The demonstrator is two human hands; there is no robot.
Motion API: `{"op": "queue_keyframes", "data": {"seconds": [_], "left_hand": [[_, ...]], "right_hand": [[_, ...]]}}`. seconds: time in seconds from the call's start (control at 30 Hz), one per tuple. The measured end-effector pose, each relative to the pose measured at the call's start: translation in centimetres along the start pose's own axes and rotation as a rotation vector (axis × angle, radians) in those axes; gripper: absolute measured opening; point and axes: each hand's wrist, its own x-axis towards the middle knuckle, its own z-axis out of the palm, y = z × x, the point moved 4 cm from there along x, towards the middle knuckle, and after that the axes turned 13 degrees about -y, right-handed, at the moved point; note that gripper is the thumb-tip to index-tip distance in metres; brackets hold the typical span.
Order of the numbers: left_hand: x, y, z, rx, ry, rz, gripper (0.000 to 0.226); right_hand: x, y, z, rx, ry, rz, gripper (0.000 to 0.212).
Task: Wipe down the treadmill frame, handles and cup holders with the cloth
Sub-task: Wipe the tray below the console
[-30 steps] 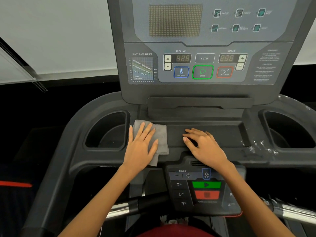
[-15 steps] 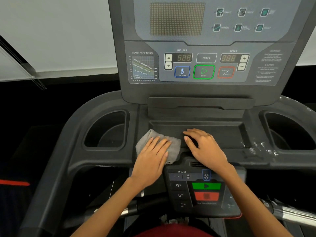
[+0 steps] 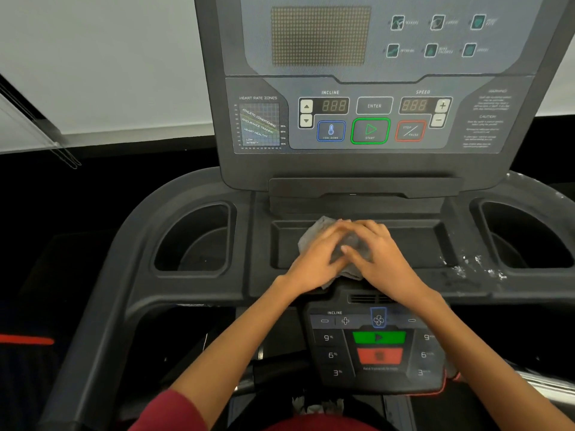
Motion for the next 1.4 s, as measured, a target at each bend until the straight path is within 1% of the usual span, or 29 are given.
{"op": "queue_keyframes", "data": {"seconds": [0.03,0.1,0.13,0.17,0.2,0.23,0.27,0.37,0.47,0.53,0.63,0.67,0.73,0.77,0.83,0.87,0.97,1.07,1.2,1.33,1.4], "left_hand": [[-0.3,-0.1,-0.6,-0.048,0.097,0.001,0.045],[-1.7,-0.2,-2.1,-0.041,0.34,-0.007,0.029],[-2.8,-0.4,-2.9,-0.02,0.463,-0.022,0.025],[-4.0,-0.6,-3.7,0.009,0.572,-0.047,0.024],[-5.3,-0.9,-4.4,0.042,0.646,-0.082,0.026],[-6.5,-1.4,-4.8,0.07,0.681,-0.126,0.028],[-7.6,-2.0,-5.0,0.086,0.682,-0.177,0.031],[-9.5,-3.3,-4.3,0.079,0.619,-0.29,0.036],[-9.9,-3.7,-3.2,0.012,0.579,-0.32,0.04],[-9.8,-3.5,-3.0,0.054,0.574,-0.314,0.042],[-9.4,-3.1,-2.8,0.135,0.542,-0.315,0.049],[-9.3,-2.9,-2.8,0.161,0.525,-0.319,0.052],[-9.0,-2.6,-2.7,0.216,0.49,-0.315,0.054],[-8.7,-2.4,-2.7,0.232,0.472,-0.302,0.055],[-8.1,-1.9,-2.6,0.209,0.438,-0.26,0.054],[-7.7,-1.7,-2.5,0.182,0.422,-0.235,0.053],[-6.2,-1.0,-2.1,0.113,0.349,-0.162,0.053],[-4.6,-0.1,-1.0,0.109,0.214,-0.103,0.054],[-3.5,1.0,0.8,0.109,0.088,-0.063,0.058],[-3.1,1.7,1.8,0.045,-0.038,-0.087,0.05],[-3.0,2.4,2.3,0.036,-0.107,-0.098,0.048]], "right_hand": [[0.3,-0.1,0.1,0.026,-0.046,0.014,0.044],[0.8,-0.2,0.6,0.085,-0.17,0.036,0.055],[1.1,-0.3,1.1,0.071,-0.251,0.065,0.061],[1.4,-0.3,1.6,0.005,-0.33,0.105,0.066],[1.8,-0.3,2.1,-0.098,-0.39,0.142,0.069],[2.3,-0.3,2.5,-0.203,-0.422,0.161,0.069],[2.9,-0.5,2.8,-0.295,-0.429,0.159,0.068],[4.5,-1.5,3.8,-0.478,-0.374,0.112,0.061],[5.5,-2.8,6.0,-0.51,-0.318,0.072,0.058],[5.9,-3.7,7.4,-0.537,-0.319,0.034,0.058],[6.3,-3.5,7.4,-0.508,-0.402,-0.042,0.055],[6.3,-3.1,7.0,-0.459,-0.451,-0.09,0.05],[6.0,-2.1,5.8,-0.349,-0.56,-0.185,0.031],[5.8,-1.4,5.2,-0.323,-0.602,-0.216,0.025],[5.4,0.0,3.9,-0.341,-0.629,-0.245,0.024],[5.2,0.7,3.2,-0.366,-0.618,-0.249,0.027],[3.8,3.1,0.9,-0.459,-0.539,-0.192,0.037],[2.1,5.3,-1.1,-0.518,-0.454,-0.082,0.048],[0.2,7.3,-2.6,-0.557,-0.358,0.035,0.05],[-1.5,8.9,-3.6,-0.52,-0.224,0.172,0.05],[-2.5,9.6,-4.1,-0.517,-0.162,0.245,0.053]]}}
